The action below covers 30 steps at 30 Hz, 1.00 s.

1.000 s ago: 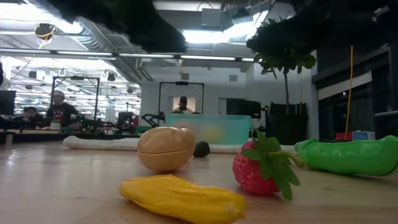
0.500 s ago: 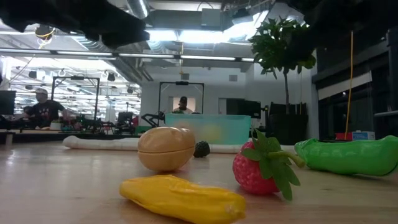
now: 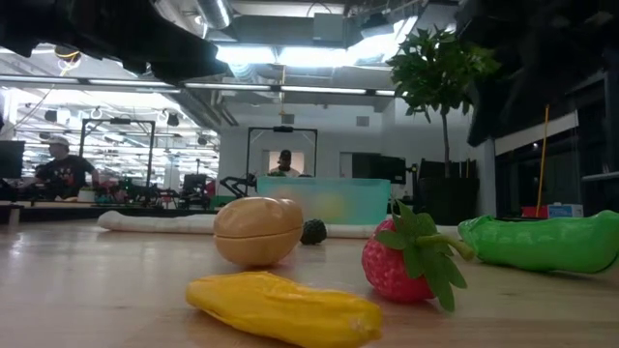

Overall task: Pick and placing Produce into tupperware
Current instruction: Put the red raspberry into the green bin

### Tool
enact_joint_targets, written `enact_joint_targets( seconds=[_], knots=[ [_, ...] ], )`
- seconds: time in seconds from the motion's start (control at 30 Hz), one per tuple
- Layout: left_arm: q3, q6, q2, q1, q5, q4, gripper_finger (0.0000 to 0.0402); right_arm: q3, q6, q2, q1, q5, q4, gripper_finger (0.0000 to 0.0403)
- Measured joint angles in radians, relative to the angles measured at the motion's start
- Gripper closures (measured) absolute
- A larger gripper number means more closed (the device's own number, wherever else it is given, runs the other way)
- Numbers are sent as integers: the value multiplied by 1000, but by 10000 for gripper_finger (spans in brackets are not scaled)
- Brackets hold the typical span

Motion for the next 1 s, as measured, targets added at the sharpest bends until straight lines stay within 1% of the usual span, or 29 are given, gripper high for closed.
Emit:
enact_joint_targets(
  seconds=[0.2,0.37,0.57,0.73,0.9,1.0],
  knots=[
    [0,-66,0,0,2,-7,154,0,-2,107,29,0,19,115],
    [0,-68,1,0,2,-7,154,0,-2,202,37,0,46,115],
    [0,-67,1,0,2,-8,154,0,-1,297,37,-14,123,115],
    [1,-67,1,0,2,-8,154,0,0,355,37,-66,161,115],
    [1,-67,1,0,2,-8,154,0,1,392,37,-71,191,115],
    [1,-67,1,0,2,-8,154,2,2,401,37,-78,193,122]
  ],
)
